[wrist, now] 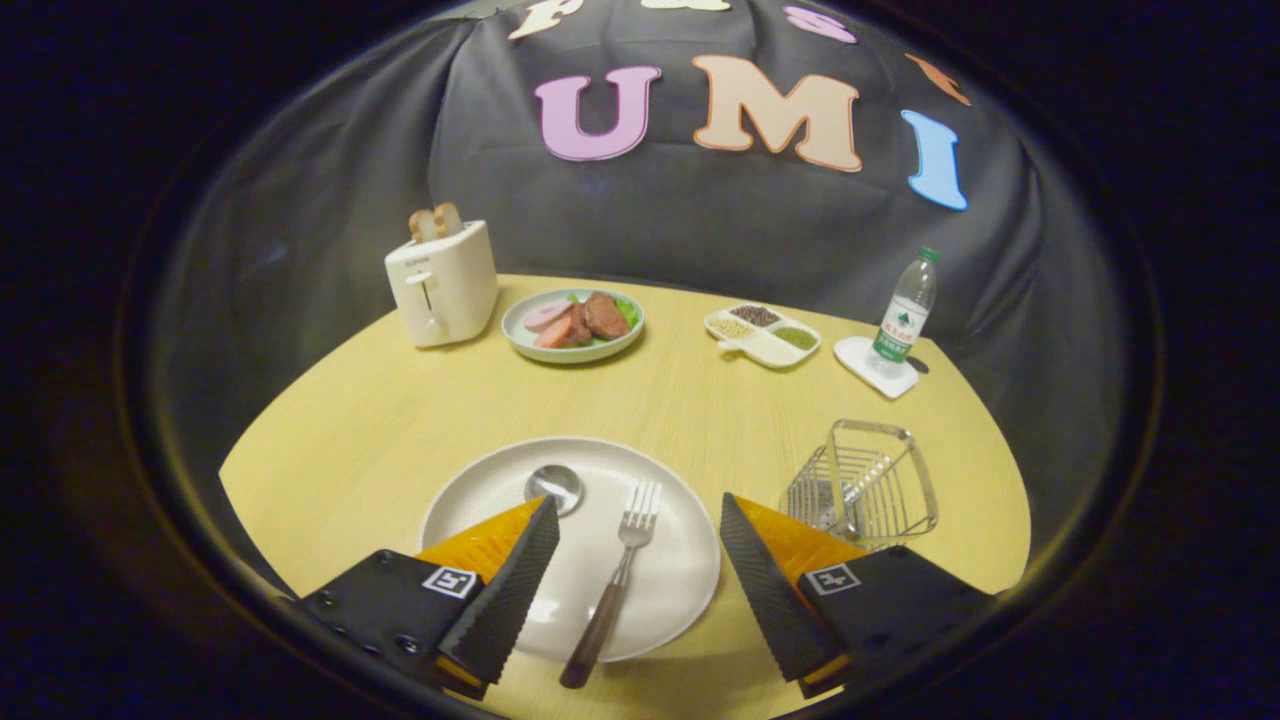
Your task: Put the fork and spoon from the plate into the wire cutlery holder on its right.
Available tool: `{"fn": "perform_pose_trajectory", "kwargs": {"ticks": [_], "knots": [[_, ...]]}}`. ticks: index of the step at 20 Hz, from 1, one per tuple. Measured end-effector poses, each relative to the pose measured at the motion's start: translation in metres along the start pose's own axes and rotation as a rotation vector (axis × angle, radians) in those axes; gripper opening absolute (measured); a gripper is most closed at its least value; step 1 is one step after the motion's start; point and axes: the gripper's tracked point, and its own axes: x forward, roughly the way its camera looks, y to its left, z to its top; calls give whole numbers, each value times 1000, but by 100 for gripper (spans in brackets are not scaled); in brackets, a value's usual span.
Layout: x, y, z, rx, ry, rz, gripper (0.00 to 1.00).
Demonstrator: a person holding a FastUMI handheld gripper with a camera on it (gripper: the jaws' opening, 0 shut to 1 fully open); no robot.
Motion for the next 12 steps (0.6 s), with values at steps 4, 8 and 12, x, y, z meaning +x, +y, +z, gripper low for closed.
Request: {"fn": "perform_pose_trajectory", "kwargs": {"ticks": [4,8,12], "knots": [[9,4,-25,5,79,6,100],[13,5,-43,-9,138,11,100],[16,10,-55,-32,170,21,92]]}}
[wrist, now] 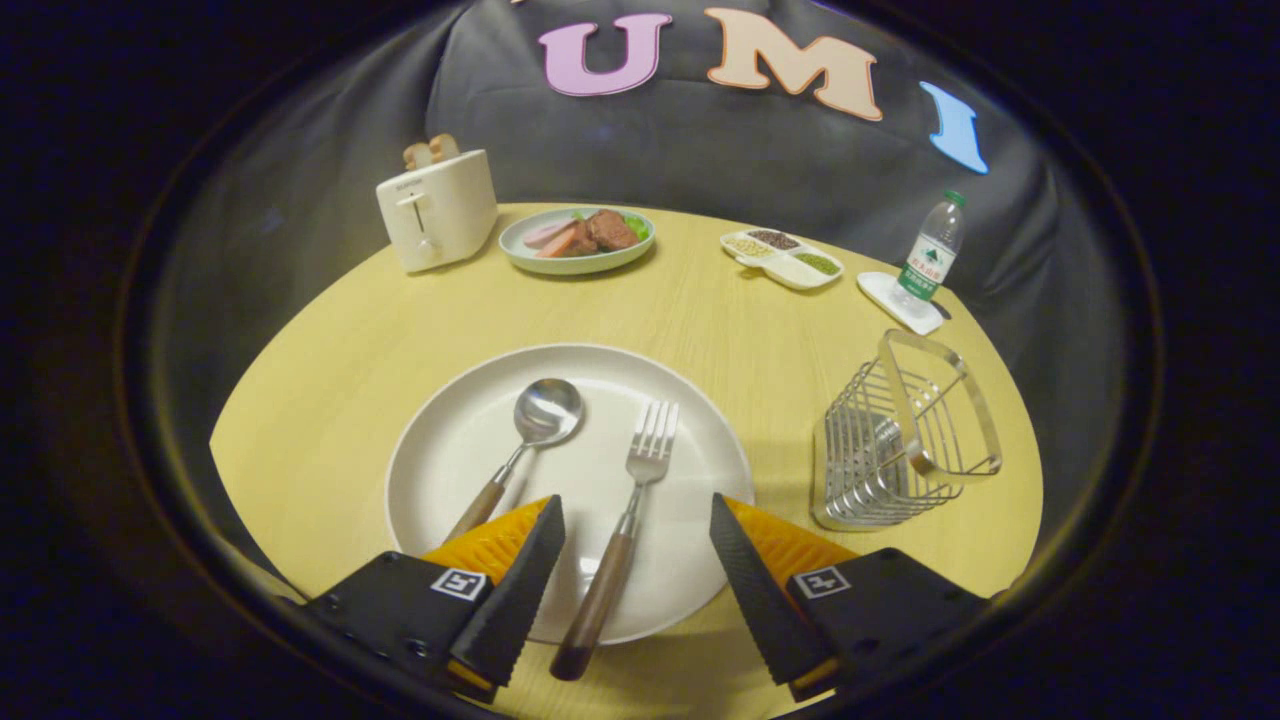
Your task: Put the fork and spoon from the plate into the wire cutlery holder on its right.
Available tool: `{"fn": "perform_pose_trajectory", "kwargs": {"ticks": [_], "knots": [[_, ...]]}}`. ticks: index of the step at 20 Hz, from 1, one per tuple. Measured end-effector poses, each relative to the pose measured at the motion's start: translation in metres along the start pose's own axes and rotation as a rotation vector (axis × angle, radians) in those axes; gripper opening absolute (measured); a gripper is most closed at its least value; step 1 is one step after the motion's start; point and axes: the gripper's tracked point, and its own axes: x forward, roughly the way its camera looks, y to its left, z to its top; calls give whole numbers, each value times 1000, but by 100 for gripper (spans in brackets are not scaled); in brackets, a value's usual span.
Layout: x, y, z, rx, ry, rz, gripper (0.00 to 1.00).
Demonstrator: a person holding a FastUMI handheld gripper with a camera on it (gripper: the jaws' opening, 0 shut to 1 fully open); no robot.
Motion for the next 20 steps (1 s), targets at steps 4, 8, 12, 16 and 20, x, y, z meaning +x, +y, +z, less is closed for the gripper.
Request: {"fn": "perform_pose_trajectory", "kwargs": {"ticks": [4,8,12,16,20], "knots": [[3,3,-8,-19,32,2,73],[3,3,-15,-20,68,5,54],[1,1,-16,-26,76,-10,39],[0,1,-22,-8,109,1,24],[2,4,-22,11,133,25,12]]}}
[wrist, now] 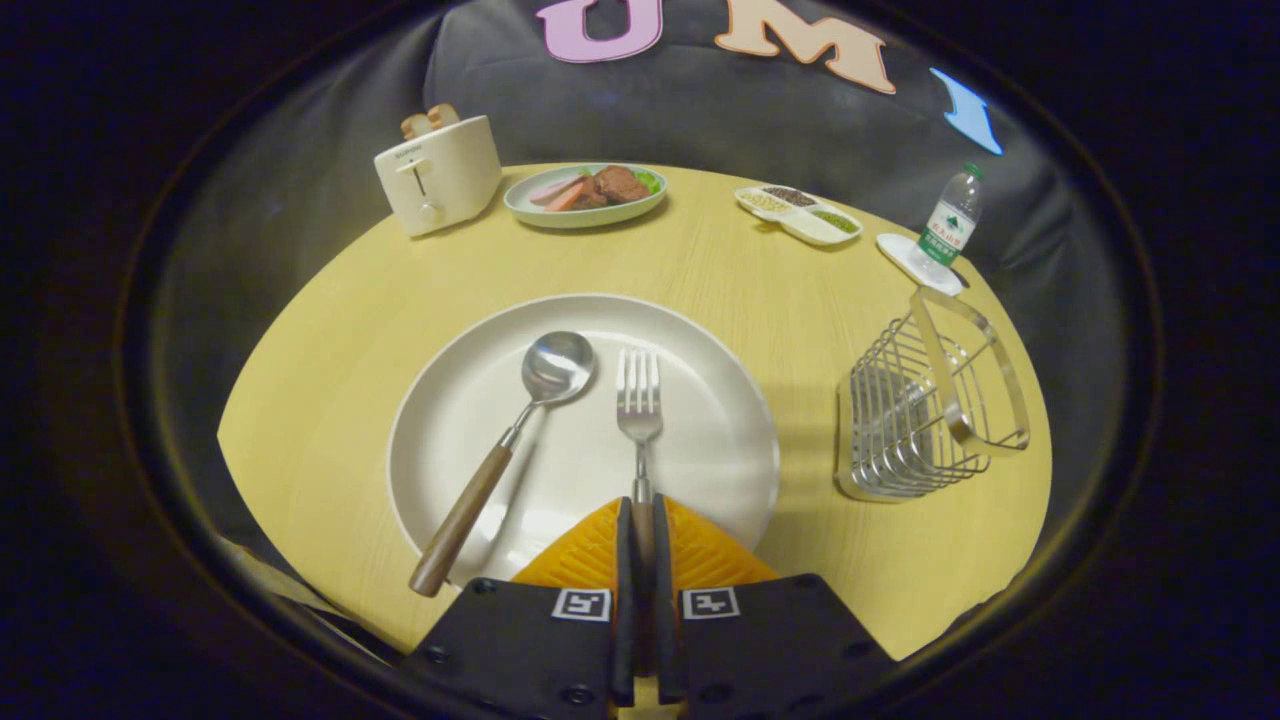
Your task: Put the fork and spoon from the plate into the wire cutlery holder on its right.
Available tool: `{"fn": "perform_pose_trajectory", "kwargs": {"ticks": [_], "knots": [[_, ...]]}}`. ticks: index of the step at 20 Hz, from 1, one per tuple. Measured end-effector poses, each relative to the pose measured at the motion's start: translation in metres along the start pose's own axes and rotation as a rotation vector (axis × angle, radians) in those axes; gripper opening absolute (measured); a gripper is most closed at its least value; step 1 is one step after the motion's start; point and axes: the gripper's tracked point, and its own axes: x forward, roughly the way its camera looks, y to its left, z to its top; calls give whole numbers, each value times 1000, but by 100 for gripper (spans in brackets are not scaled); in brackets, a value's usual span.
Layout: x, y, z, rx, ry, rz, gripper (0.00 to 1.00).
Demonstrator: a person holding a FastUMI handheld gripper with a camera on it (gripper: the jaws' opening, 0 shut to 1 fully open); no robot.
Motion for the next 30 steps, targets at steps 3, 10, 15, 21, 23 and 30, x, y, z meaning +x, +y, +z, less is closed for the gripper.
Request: {"fn": "perform_pose_trajectory", "kwargs": {"ticks": [3,10,15,21,23,30], "knots": [[-3,3,-1,10,28,19,6],[-19,-3,25,-10,22,44,4],[-36,-14,40,-8,29,59,4],[-56,-37,57,-2,24,58,4],[-62,-47,62,5,30,56,4],[-82,-99,69,16,62,4,4]]}}
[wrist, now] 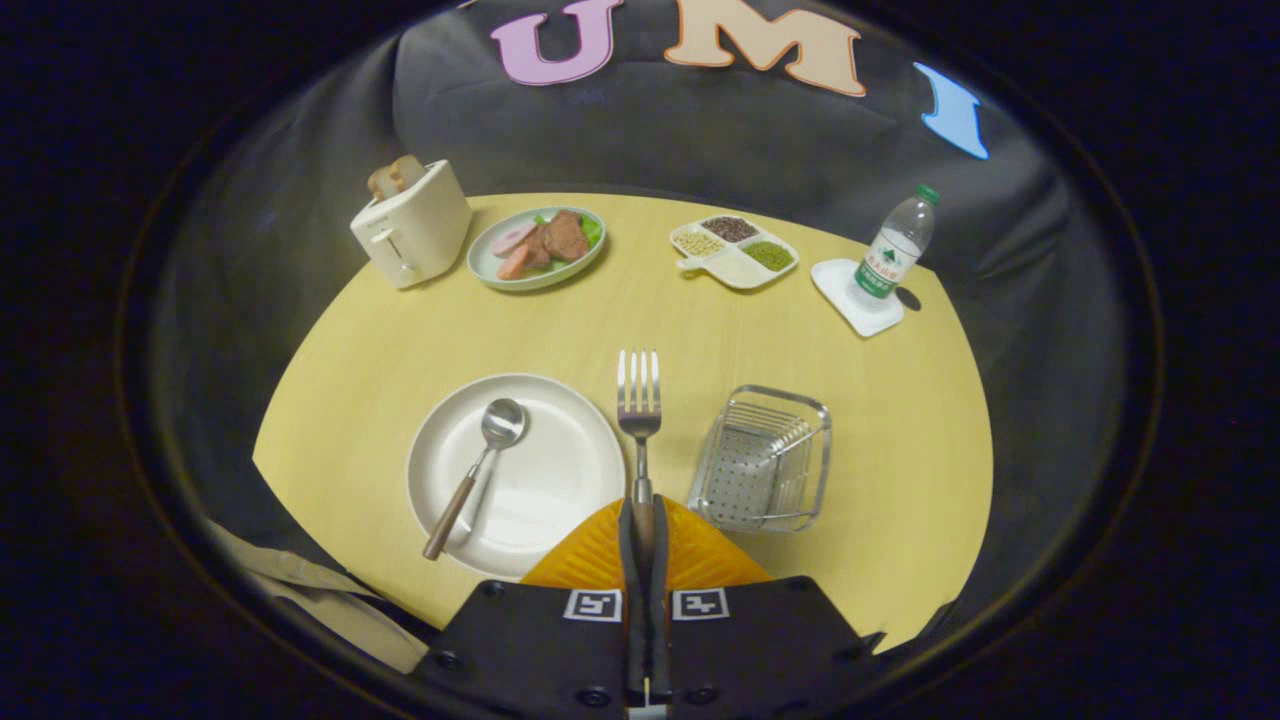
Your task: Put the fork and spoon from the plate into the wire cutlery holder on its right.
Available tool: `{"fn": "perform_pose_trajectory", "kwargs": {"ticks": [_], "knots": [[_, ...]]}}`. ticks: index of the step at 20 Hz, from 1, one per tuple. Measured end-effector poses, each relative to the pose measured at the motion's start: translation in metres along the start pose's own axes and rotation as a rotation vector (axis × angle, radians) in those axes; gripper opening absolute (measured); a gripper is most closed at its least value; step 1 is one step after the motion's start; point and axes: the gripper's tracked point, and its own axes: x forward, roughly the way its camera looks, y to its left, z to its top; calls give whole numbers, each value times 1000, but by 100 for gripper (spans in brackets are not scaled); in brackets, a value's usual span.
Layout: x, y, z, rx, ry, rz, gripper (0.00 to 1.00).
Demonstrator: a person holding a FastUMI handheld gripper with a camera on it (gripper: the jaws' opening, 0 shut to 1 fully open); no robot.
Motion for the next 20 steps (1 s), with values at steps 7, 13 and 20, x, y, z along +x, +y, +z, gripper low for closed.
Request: {"fn": "perform_pose_trajectory", "kwargs": {"ticks": [7,13,20], "knots": [[-5,-42,-14,18,71,-56,4],[0,-62,-25,71,112,-101,4],[3,-64,-32,102,139,-100,10]]}}
